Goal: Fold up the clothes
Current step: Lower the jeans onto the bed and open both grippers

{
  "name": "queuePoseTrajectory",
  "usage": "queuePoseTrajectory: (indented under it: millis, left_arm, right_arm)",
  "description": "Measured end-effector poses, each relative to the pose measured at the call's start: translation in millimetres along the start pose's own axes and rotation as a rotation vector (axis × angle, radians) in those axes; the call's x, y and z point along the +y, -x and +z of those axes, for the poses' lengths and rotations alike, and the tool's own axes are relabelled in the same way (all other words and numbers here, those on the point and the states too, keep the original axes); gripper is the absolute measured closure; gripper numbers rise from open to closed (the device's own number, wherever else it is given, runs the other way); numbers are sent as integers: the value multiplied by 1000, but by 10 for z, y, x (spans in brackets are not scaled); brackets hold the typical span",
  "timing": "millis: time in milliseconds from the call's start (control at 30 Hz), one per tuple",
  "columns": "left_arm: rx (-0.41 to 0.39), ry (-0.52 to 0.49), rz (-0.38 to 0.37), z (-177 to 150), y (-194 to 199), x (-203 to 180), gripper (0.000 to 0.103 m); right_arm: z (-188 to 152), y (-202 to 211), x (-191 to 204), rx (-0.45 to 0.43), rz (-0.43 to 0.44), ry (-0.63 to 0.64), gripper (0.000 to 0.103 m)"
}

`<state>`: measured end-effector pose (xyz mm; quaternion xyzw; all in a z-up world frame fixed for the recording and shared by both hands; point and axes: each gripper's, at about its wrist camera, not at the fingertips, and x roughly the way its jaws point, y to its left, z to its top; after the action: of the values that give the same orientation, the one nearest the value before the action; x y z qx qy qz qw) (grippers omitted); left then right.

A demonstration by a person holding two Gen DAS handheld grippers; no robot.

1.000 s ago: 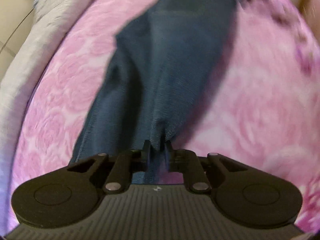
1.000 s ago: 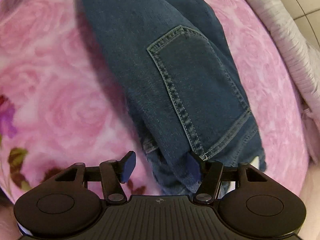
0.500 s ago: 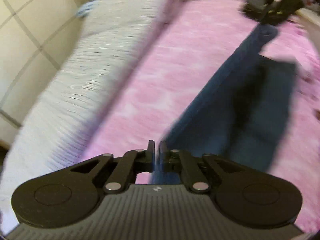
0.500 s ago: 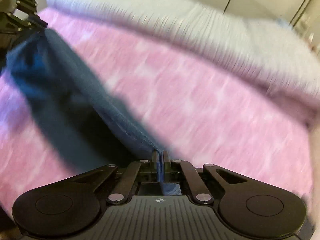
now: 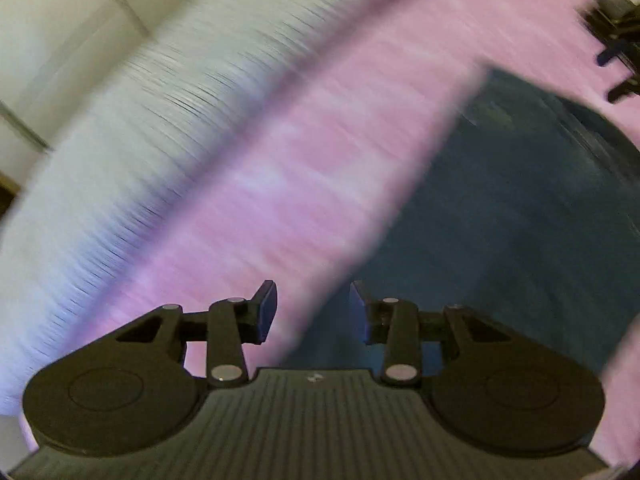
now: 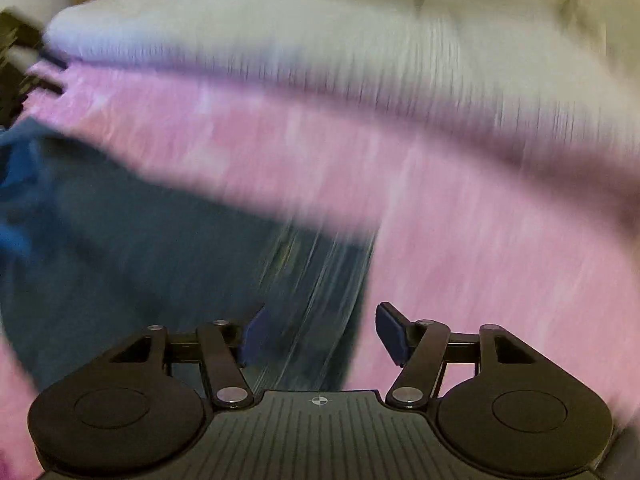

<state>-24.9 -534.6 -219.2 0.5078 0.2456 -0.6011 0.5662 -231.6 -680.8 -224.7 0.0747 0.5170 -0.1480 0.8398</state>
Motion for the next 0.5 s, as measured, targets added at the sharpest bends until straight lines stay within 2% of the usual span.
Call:
queuePoseTrajectory:
  millis: [33, 100, 167, 200, 300, 400, 433, 467, 500]
  left_arm:
    - [30, -41, -27, -157, -26, -225, 67]
    - [84, -126, -62, -480, -40, -660, 58]
    - [110, -215, -72, -809, -21, -1022, 41]
    - [125, -267, -74, -989, -10, -1184, 39]
    - [151, -411, -19, -1416, -37, -1490, 38]
    - [133, -455, 74, -1682, -158, -1523, 37]
    - [110, -464, 100, -1733, -187, -1509, 28]
    - [87, -472, 127, -1785, -216, -1496, 14]
    - [55, -495, 157, -1829, -236, -1500, 10]
  right_arm:
    - [-206, -57, -5, 54, 27, -69, 40]
    - [-623, -73, 19, 125, 84, -225, 40]
    - [-1028, -43, 84, 178, 150, -386, 39]
    - [-1139, -32, 121, 195, 173, -437, 38]
    - [-1330, -71, 225, 206, 194, -537, 36]
    - [-1377, -130, 245, 175, 184, -618, 30]
    - [-1374, -142, 236, 166, 181, -643, 28]
    - [-1376, -154, 224, 158, 166, -666, 28]
    - [-1382, -166, 212, 152, 141, -688, 28]
